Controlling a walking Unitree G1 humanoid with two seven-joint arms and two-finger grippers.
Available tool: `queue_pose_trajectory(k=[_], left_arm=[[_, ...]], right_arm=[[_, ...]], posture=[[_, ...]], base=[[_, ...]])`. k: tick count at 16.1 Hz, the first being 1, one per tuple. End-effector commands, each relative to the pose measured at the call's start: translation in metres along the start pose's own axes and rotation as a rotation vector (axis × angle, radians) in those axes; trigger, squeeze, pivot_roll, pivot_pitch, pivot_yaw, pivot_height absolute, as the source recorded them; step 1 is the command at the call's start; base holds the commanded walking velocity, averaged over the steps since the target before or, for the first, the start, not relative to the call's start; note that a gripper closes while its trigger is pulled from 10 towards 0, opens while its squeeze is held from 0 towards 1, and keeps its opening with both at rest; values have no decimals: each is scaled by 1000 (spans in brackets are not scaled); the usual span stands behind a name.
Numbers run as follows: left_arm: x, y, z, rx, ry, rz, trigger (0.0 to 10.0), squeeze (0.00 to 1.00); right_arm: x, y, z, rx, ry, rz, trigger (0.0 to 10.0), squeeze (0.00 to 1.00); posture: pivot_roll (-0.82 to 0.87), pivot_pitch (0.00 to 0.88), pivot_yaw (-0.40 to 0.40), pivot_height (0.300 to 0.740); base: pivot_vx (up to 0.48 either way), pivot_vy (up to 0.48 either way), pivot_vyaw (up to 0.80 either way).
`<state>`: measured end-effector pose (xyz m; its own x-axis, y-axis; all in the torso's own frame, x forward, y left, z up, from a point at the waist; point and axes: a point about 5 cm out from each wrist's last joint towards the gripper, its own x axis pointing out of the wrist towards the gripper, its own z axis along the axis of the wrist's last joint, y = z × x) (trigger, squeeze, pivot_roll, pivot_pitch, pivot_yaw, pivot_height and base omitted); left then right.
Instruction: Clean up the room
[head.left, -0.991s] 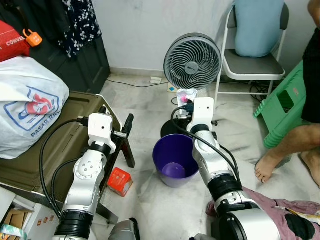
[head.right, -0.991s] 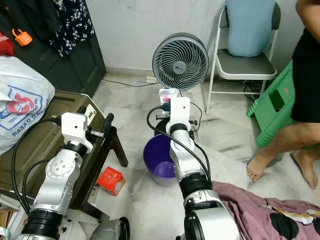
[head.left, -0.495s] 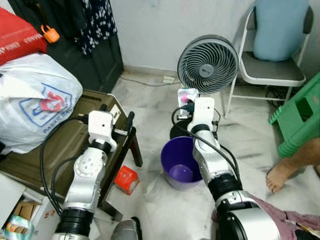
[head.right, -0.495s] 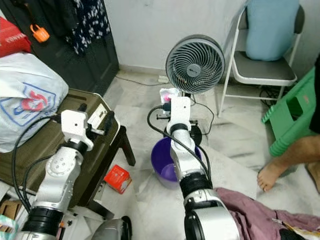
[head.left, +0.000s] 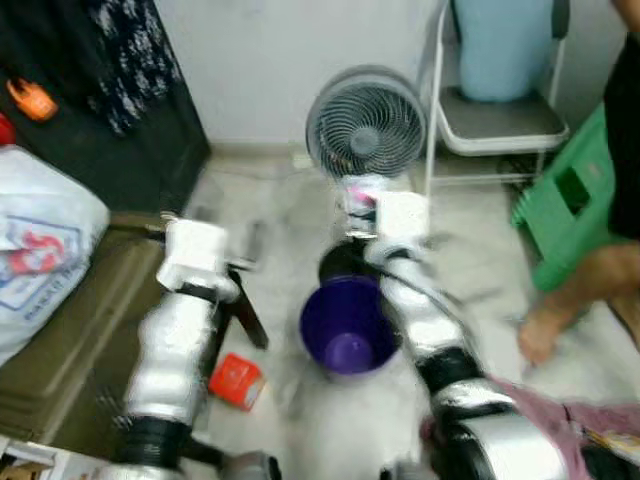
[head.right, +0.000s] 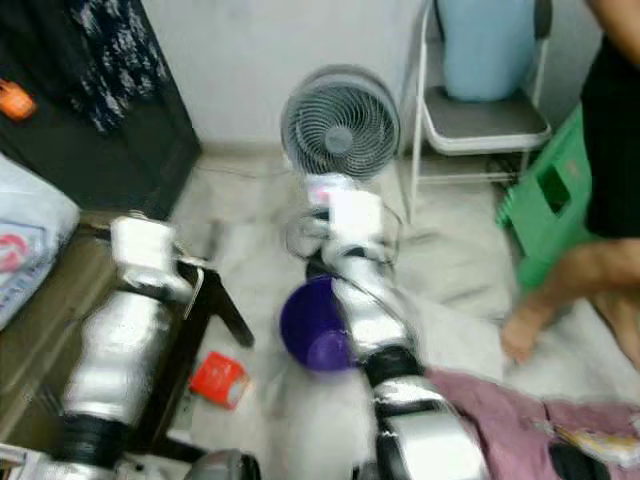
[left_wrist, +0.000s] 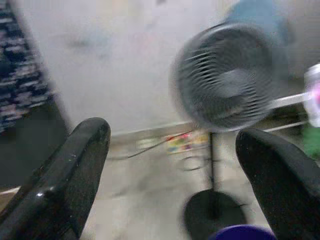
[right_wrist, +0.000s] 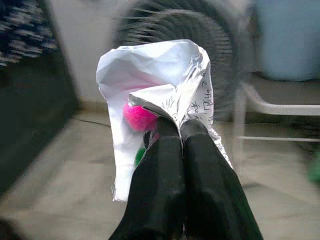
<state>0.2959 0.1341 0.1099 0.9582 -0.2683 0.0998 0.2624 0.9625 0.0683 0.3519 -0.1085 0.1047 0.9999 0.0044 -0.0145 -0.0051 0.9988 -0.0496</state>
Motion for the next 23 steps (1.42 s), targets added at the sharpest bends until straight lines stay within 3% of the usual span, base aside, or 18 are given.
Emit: queue_pose_trajectory(k=[1,7,11,15,17,19,20,21,23], left_arm=[[-4,15,-1,27,12,40,10000,0],[-5,18,1,26,2,65,10000,0],[-14,31,0,111,13,36,10000,0],[-24,41,-1,159,34,9,10000,0],[-27,44,3,183,20,2,10000,0],[-22,48,24,193,-49,-30,10000,0],[-22,48,25,200,-53,-40,10000,0],[-27,41,28,251,-57,-105,10000,0],[-39,36,25,275,-37,-129,10000,0]], right_arm=[[0,16,6,23,-22,33,10000,0],[1,16,7,31,-27,30,10000,0],[2,8,2,-26,9,-44,10000,0],[0,10,0,-5,24,-63,10000,0],[0,9,-5,-12,65,-88,10000,0],[-1,2,-21,-49,213,-169,10000,0],[-2,2,-23,-51,230,-178,10000,0],[-5,0,-30,-46,275,-194,10000,0],[-10,0,-37,-43,301,-208,10000,0]], posture=[[29,61,62,740],[38,56,58,740],[56,60,58,740],[71,70,62,740],[72,74,62,740],[87,85,57,740],[87,85,57,740],[100,98,59,740],[101,112,75,740]], base=[[262,0,0],[42,0,0],[0,0,400],[0,0,208],[0,0,0],[0,0,0],[0,0,0],[0,0,0],[0,0,0]])
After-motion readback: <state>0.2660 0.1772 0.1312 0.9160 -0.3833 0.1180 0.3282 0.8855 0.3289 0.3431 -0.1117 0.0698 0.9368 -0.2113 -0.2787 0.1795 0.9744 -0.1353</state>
